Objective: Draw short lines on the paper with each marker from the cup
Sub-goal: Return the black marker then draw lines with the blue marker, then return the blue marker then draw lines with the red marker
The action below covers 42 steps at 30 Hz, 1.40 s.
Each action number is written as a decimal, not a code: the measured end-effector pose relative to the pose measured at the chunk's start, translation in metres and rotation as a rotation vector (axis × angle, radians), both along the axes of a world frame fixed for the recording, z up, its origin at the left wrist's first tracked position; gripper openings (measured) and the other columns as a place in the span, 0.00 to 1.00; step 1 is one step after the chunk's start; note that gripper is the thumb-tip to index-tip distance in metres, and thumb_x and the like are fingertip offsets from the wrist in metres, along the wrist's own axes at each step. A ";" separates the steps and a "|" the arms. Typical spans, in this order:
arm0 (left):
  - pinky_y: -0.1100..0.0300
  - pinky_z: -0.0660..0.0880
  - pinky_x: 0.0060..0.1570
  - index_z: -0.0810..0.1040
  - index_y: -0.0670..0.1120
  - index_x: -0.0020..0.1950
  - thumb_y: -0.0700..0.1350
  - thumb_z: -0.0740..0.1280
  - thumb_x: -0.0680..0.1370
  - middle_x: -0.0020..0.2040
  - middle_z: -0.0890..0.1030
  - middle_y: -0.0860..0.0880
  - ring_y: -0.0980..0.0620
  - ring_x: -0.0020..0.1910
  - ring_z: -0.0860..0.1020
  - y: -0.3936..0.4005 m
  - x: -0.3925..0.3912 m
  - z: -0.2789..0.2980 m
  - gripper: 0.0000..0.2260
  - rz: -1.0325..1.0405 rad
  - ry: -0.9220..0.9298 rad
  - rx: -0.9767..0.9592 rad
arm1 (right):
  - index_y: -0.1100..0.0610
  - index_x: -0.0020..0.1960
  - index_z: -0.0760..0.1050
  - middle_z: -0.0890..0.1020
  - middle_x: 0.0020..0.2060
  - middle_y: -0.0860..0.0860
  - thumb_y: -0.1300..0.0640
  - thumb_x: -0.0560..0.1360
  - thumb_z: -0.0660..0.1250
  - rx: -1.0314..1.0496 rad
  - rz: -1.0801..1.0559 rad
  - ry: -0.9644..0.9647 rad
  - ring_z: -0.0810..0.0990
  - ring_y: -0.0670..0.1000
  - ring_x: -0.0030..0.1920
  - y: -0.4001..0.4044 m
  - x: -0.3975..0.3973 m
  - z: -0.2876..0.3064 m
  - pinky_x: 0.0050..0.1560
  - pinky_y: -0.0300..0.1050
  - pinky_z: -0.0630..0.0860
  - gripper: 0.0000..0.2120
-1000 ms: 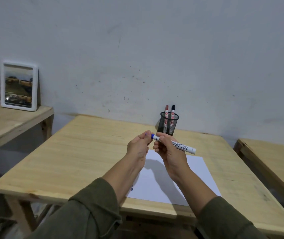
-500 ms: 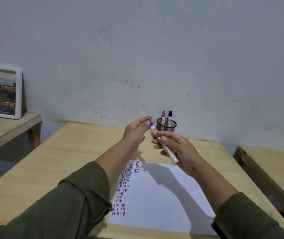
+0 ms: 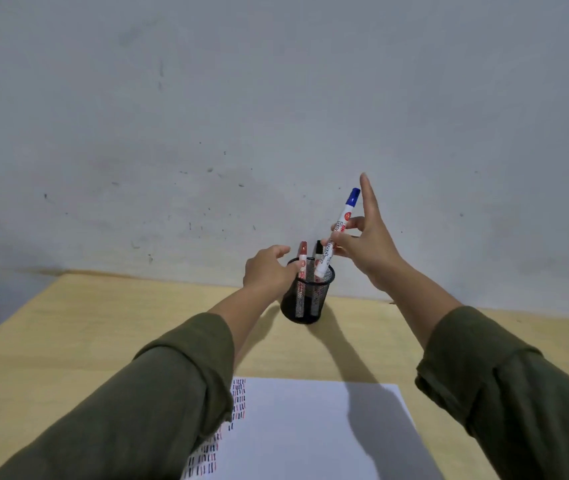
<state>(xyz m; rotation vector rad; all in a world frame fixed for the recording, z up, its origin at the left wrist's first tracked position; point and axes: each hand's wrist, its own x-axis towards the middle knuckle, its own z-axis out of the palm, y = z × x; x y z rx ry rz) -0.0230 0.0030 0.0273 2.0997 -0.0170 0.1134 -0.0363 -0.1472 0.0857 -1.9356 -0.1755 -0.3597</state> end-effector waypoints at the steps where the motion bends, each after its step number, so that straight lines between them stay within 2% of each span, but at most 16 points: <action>1: 0.54 0.65 0.68 0.71 0.50 0.70 0.53 0.66 0.76 0.70 0.73 0.50 0.48 0.70 0.69 -0.001 0.004 -0.004 0.22 0.011 0.010 0.015 | 0.32 0.72 0.47 0.74 0.52 0.52 0.70 0.73 0.65 -0.041 -0.024 -0.014 0.80 0.54 0.49 0.000 0.009 -0.001 0.42 0.44 0.81 0.46; 3: 0.53 0.65 0.68 0.71 0.51 0.70 0.54 0.65 0.76 0.71 0.72 0.49 0.48 0.71 0.68 -0.003 0.012 -0.011 0.23 0.017 0.017 0.038 | 0.33 0.72 0.50 0.73 0.47 0.47 0.69 0.73 0.66 -0.102 -0.079 -0.032 0.79 0.51 0.44 -0.001 0.023 -0.005 0.40 0.43 0.80 0.43; 6: 0.54 0.65 0.66 0.71 0.50 0.70 0.54 0.66 0.76 0.70 0.73 0.48 0.47 0.70 0.69 -0.006 0.019 -0.019 0.22 0.009 0.017 0.069 | 0.38 0.71 0.55 0.76 0.44 0.51 0.68 0.74 0.66 -0.198 -0.139 -0.037 0.77 0.47 0.39 -0.001 0.038 -0.018 0.33 0.35 0.72 0.38; 10: 0.55 0.66 0.66 0.72 0.50 0.69 0.54 0.66 0.76 0.69 0.74 0.48 0.47 0.70 0.69 -0.009 0.025 -0.026 0.22 0.011 0.010 0.110 | 0.43 0.71 0.59 0.79 0.43 0.54 0.67 0.73 0.66 -0.334 -0.126 -0.034 0.77 0.47 0.38 0.002 0.048 -0.037 0.32 0.31 0.67 0.34; 13: 0.55 0.67 0.65 0.73 0.51 0.68 0.54 0.67 0.75 0.69 0.74 0.48 0.48 0.70 0.69 -0.009 0.029 -0.030 0.22 0.015 0.004 0.110 | 0.44 0.71 0.61 0.77 0.45 0.53 0.67 0.72 0.68 -0.386 -0.107 -0.020 0.77 0.52 0.42 0.004 0.057 -0.047 0.31 0.32 0.68 0.34; 20: 0.56 0.68 0.63 0.77 0.52 0.65 0.53 0.70 0.73 0.65 0.78 0.50 0.50 0.69 0.70 -0.007 0.034 -0.034 0.21 0.022 0.014 0.032 | 0.51 0.67 0.67 0.77 0.43 0.54 0.66 0.68 0.72 -0.538 -0.086 -0.011 0.77 0.53 0.44 0.007 0.071 -0.063 0.33 0.32 0.67 0.31; 24: 0.58 0.69 0.61 0.77 0.52 0.64 0.53 0.71 0.72 0.64 0.79 0.51 0.51 0.67 0.72 -0.006 0.035 -0.034 0.21 0.025 0.019 0.031 | 0.52 0.64 0.73 0.81 0.48 0.58 0.66 0.68 0.69 -0.630 -0.127 -0.026 0.75 0.52 0.45 0.008 0.077 -0.068 0.43 0.39 0.68 0.25; 29: 0.56 0.71 0.61 0.77 0.51 0.64 0.53 0.72 0.71 0.64 0.79 0.51 0.51 0.66 0.74 -0.006 0.035 -0.032 0.22 0.026 0.026 0.030 | 0.49 0.67 0.71 0.69 0.44 0.53 0.64 0.72 0.66 -0.759 -0.133 -0.070 0.70 0.52 0.44 0.005 0.076 -0.069 0.43 0.42 0.67 0.25; 31: 0.55 0.71 0.62 0.77 0.52 0.64 0.53 0.72 0.71 0.64 0.79 0.51 0.50 0.66 0.73 -0.006 0.034 -0.032 0.22 0.028 0.026 0.031 | 0.49 0.68 0.71 0.68 0.45 0.52 0.62 0.74 0.64 -0.794 -0.134 -0.072 0.69 0.52 0.43 0.004 0.078 -0.070 0.42 0.43 0.67 0.23; 36: 0.57 0.70 0.60 0.77 0.51 0.64 0.53 0.71 0.72 0.64 0.79 0.50 0.50 0.66 0.74 -0.007 0.032 -0.033 0.21 0.035 0.021 0.016 | 0.51 0.64 0.72 0.68 0.45 0.52 0.58 0.74 0.65 -0.786 -0.126 -0.079 0.72 0.54 0.43 0.004 0.077 -0.068 0.42 0.44 0.67 0.18; 39: 0.61 0.69 0.55 0.77 0.52 0.64 0.53 0.71 0.72 0.63 0.80 0.50 0.51 0.64 0.75 -0.008 0.031 -0.033 0.21 0.044 0.026 0.000 | 0.51 0.55 0.73 0.74 0.44 0.54 0.56 0.71 0.69 -0.662 -0.104 -0.084 0.74 0.54 0.43 0.006 0.071 -0.068 0.38 0.43 0.68 0.13; 42: 0.63 0.67 0.54 0.76 0.51 0.65 0.52 0.71 0.72 0.63 0.79 0.51 0.52 0.64 0.75 -0.009 0.029 -0.034 0.21 0.046 0.035 -0.050 | 0.51 0.50 0.71 0.81 0.39 0.55 0.59 0.70 0.70 -0.490 -0.058 -0.063 0.79 0.54 0.40 0.007 0.062 -0.071 0.39 0.46 0.76 0.12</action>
